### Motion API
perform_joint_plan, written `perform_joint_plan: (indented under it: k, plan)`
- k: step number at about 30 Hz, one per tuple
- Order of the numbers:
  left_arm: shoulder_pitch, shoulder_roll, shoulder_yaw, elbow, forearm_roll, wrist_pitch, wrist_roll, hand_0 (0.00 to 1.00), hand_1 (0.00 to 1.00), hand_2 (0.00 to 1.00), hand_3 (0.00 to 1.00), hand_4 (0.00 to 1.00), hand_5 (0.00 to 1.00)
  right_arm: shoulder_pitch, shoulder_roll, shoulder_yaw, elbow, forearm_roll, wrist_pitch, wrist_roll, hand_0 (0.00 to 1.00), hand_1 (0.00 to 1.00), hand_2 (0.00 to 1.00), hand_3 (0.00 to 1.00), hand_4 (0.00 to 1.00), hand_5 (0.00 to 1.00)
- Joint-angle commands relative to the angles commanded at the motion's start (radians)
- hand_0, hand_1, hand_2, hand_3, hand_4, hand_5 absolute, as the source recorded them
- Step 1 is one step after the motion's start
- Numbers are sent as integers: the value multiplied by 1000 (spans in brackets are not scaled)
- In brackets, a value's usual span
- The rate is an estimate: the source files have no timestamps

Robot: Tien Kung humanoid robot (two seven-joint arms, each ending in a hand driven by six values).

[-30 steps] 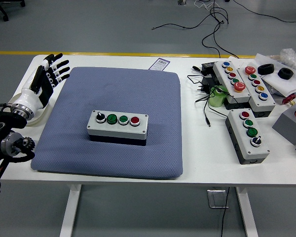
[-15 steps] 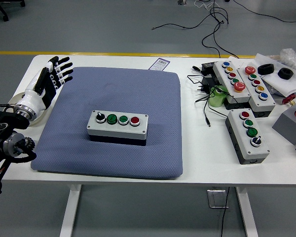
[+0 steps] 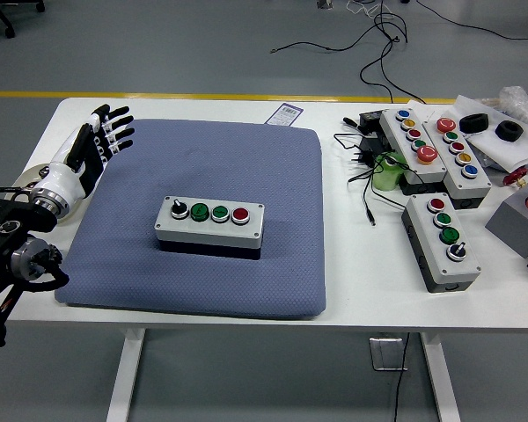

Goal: Pick up the button,place it on the desk,press the button,press the button

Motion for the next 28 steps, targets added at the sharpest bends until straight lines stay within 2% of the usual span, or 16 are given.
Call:
perform_joint_plan:
  k: [7, 19, 23, 28]
  plan:
    - [7, -6, 21, 1, 1, 5, 0, 841, 876, 881, 828, 567, 998, -5, 1, 4, 0, -5, -2, 1, 512, 670, 688, 621, 299, 140]
    - [10, -4, 17, 1, 0, 3, 2, 843, 877, 882, 827, 566, 998, -10, 3, 6, 0, -7, -3, 3, 520, 674, 686, 621, 298, 140]
    - [8, -2, 23, -5, 24, 38, 13, 839, 873, 874, 819, 564, 998, -9, 3, 10, 0, -10, -4, 4, 525, 674, 685, 621, 298, 140]
    - [9, -3, 25, -4, 18, 41, 14, 839, 873, 874, 819, 564, 998, -8, 4, 13, 0, -9, -7, 7, 525, 674, 685, 621, 298, 140]
